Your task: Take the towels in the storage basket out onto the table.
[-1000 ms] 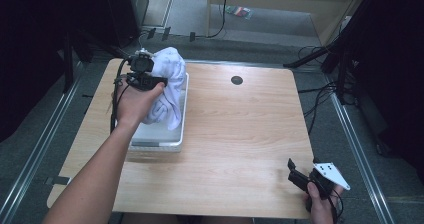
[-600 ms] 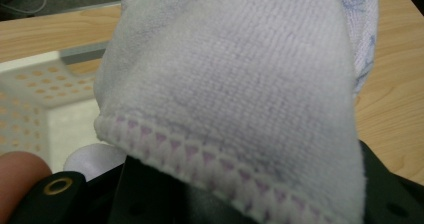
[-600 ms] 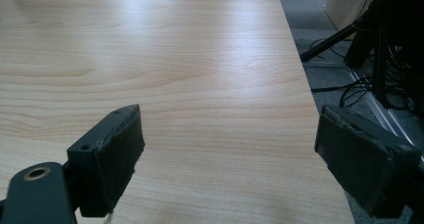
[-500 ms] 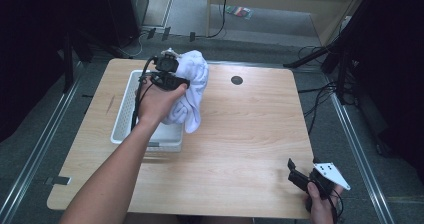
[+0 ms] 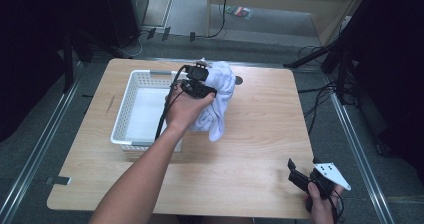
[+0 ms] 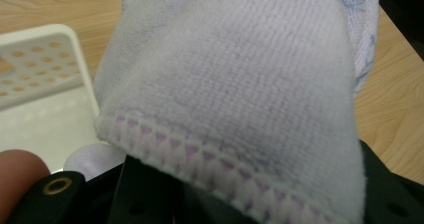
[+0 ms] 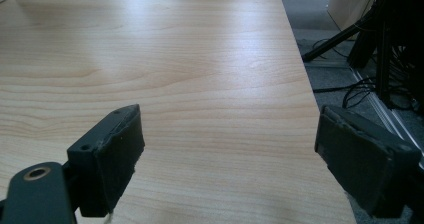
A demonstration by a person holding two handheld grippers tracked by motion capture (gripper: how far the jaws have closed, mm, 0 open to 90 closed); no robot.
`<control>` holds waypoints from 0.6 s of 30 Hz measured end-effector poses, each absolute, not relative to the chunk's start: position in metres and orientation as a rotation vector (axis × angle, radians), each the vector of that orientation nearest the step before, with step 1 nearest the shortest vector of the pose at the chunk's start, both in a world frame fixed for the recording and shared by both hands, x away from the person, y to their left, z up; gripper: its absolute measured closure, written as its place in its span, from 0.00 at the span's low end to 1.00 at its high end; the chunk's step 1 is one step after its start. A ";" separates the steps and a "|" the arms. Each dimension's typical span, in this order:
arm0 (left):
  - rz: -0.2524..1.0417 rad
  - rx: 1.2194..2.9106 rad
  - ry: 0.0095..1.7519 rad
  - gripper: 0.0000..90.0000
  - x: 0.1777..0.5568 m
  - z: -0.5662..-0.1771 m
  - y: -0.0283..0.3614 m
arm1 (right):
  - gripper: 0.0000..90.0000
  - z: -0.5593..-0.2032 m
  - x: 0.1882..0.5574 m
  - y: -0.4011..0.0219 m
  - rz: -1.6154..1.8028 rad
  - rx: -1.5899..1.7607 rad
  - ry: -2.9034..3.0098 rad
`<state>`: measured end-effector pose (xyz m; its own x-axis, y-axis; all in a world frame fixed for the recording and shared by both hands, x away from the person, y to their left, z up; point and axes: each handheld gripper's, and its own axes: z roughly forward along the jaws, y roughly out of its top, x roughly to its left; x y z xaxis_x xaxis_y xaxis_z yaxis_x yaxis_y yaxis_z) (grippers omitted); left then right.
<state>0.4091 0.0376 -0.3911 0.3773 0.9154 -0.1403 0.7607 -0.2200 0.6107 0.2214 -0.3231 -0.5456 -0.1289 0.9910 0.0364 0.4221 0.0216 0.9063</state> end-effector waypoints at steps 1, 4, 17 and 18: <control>0.333 2.039 1.438 0.62 0.409 -0.391 0.038 | 0.14 -0.546 0.221 -0.323 1.076 1.465 1.629; 0.311 2.038 1.436 0.62 0.410 -0.402 0.026 | 0.14 -0.546 0.221 -0.323 1.081 1.464 1.630; 0.223 2.096 1.447 0.59 0.413 -0.457 -0.010 | 0.14 -0.546 0.221 -0.324 1.089 1.462 1.637; 0.223 2.096 1.447 0.59 0.413 -0.457 -0.010 | 0.14 -0.546 0.221 -0.324 1.089 1.462 1.637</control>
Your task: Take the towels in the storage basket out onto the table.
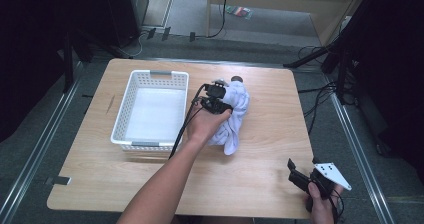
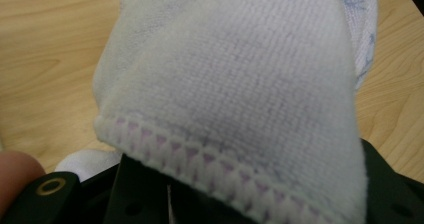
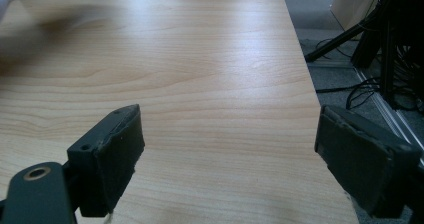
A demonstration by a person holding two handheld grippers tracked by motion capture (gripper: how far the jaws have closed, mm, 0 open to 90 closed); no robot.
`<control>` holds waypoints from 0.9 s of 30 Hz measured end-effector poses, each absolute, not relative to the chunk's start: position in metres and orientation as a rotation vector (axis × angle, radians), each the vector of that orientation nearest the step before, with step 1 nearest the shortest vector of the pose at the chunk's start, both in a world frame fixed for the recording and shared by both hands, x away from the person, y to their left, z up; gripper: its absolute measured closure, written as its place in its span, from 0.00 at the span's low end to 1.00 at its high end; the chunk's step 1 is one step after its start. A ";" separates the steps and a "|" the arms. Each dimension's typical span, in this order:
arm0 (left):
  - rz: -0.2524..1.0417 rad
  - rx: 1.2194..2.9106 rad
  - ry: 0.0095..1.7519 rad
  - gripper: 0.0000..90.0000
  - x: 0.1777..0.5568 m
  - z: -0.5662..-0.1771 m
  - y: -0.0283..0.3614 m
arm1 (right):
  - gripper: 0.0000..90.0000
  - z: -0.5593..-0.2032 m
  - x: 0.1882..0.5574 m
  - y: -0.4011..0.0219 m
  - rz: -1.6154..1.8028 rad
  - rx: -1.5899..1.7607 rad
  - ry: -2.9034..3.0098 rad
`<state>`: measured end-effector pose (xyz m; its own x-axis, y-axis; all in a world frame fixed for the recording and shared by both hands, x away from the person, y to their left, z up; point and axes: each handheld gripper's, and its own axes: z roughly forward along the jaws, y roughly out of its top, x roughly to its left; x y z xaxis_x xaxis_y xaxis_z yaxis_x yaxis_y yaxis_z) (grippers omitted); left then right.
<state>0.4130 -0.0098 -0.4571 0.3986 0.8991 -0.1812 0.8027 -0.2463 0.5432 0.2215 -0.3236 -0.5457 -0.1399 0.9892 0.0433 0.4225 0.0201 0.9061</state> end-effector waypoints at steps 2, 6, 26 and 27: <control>0.211 2.105 1.439 0.59 0.413 -0.463 -0.013 | 0.14 -0.546 0.222 -0.324 1.090 1.462 1.639; 0.178 2.111 1.437 0.53 0.414 -0.472 -0.016 | 0.14 -0.546 0.222 -0.324 1.091 1.463 1.638; 0.212 2.119 1.433 0.00 0.406 -0.441 0.016 | 0.14 -0.546 0.222 -0.323 1.088 1.459 1.641; 0.231 2.101 1.440 0.00 0.405 -0.437 0.024 | 0.14 -0.546 0.222 -0.324 1.087 1.455 1.643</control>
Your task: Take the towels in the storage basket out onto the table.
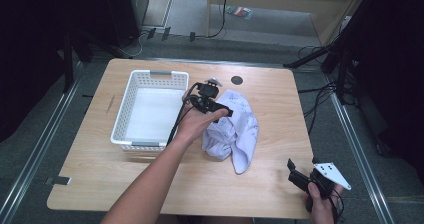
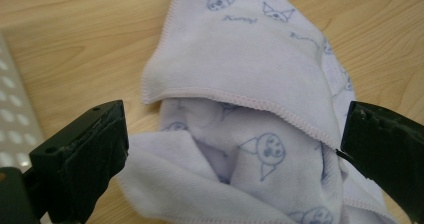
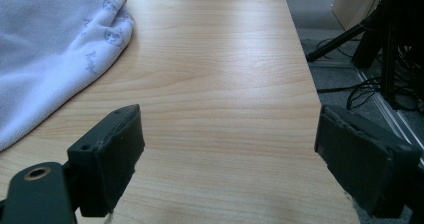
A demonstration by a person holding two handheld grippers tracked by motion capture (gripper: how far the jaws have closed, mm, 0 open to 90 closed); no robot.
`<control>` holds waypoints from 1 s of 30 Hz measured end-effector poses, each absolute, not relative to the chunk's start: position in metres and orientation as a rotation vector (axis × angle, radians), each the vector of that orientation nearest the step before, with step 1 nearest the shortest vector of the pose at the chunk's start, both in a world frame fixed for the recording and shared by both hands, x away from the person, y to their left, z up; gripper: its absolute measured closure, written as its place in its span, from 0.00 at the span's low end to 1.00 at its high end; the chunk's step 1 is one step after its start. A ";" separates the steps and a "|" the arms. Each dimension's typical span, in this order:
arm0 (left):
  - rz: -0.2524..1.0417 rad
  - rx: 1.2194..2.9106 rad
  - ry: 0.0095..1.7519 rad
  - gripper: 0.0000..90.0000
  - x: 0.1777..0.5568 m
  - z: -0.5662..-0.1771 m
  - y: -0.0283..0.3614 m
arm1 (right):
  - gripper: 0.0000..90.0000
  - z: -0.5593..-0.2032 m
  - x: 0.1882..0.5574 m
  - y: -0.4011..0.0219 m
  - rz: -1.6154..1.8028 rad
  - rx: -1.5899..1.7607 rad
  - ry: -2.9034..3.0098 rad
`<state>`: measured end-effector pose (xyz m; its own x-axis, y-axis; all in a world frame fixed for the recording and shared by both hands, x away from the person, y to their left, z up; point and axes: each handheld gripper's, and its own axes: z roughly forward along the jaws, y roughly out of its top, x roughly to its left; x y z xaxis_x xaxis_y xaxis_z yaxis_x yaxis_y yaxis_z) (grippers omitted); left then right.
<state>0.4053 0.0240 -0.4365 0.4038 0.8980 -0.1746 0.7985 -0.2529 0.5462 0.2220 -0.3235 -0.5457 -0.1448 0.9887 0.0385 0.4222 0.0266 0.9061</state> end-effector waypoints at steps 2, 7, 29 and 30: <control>0.247 2.085 1.440 0.00 0.404 -0.431 0.033 | 0.14 -0.546 0.222 -0.323 1.085 1.459 1.642; 0.264 2.060 1.449 0.00 0.402 -0.422 0.052 | 0.14 -0.546 0.222 -0.323 1.082 1.460 1.642; 0.333 1.929 1.595 0.00 0.386 -0.420 0.164 | 0.14 -0.546 0.222 -0.322 1.072 1.450 1.648; 0.335 1.920 1.605 0.00 0.383 -0.421 0.173 | 0.14 -0.546 0.222 -0.322 1.072 1.450 1.648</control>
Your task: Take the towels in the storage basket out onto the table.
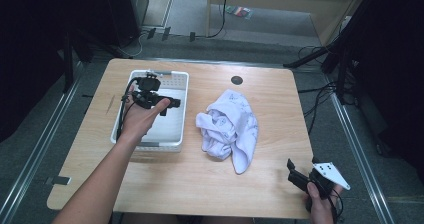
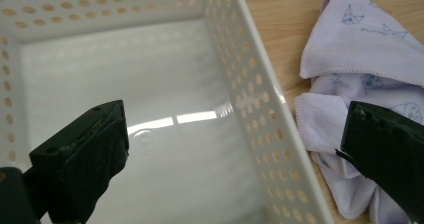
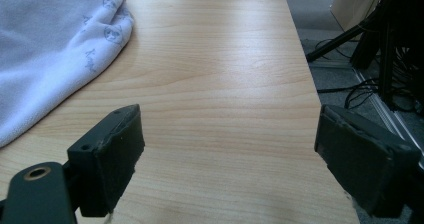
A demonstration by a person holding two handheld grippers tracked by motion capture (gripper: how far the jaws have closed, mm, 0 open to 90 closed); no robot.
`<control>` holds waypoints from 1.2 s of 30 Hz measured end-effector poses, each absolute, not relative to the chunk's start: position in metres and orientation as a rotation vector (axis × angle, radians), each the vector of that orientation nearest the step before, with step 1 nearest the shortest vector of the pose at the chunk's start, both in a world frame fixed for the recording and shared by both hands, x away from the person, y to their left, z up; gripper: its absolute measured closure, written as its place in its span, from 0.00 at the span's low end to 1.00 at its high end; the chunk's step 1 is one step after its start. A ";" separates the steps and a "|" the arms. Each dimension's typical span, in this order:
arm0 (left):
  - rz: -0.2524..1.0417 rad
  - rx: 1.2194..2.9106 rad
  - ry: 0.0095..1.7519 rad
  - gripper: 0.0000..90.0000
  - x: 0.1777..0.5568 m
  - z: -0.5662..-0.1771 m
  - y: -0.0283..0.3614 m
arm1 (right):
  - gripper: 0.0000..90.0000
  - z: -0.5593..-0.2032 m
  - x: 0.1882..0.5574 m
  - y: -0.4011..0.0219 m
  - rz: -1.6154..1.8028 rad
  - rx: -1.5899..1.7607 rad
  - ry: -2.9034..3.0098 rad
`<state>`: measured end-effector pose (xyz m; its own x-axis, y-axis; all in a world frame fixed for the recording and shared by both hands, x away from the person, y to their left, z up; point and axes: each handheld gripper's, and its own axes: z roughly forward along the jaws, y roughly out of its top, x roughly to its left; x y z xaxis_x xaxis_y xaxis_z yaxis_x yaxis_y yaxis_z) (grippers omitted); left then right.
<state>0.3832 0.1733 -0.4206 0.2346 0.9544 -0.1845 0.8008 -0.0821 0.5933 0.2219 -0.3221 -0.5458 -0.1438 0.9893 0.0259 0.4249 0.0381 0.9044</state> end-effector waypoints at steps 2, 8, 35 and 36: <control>0.343 1.908 1.610 0.00 0.381 -0.421 0.178 | 0.14 -0.546 0.222 -0.322 1.072 1.451 1.646; 0.342 1.874 1.629 0.00 0.371 -0.424 0.201 | 0.14 -0.546 0.222 -0.322 1.068 1.452 1.647; 0.537 1.665 1.578 0.00 0.282 -0.453 0.292 | 0.14 -0.546 0.222 -0.322 1.066 1.453 1.643; 0.544 1.654 1.572 0.00 0.278 -0.455 0.295 | 0.14 -0.546 0.222 -0.322 1.066 1.453 1.643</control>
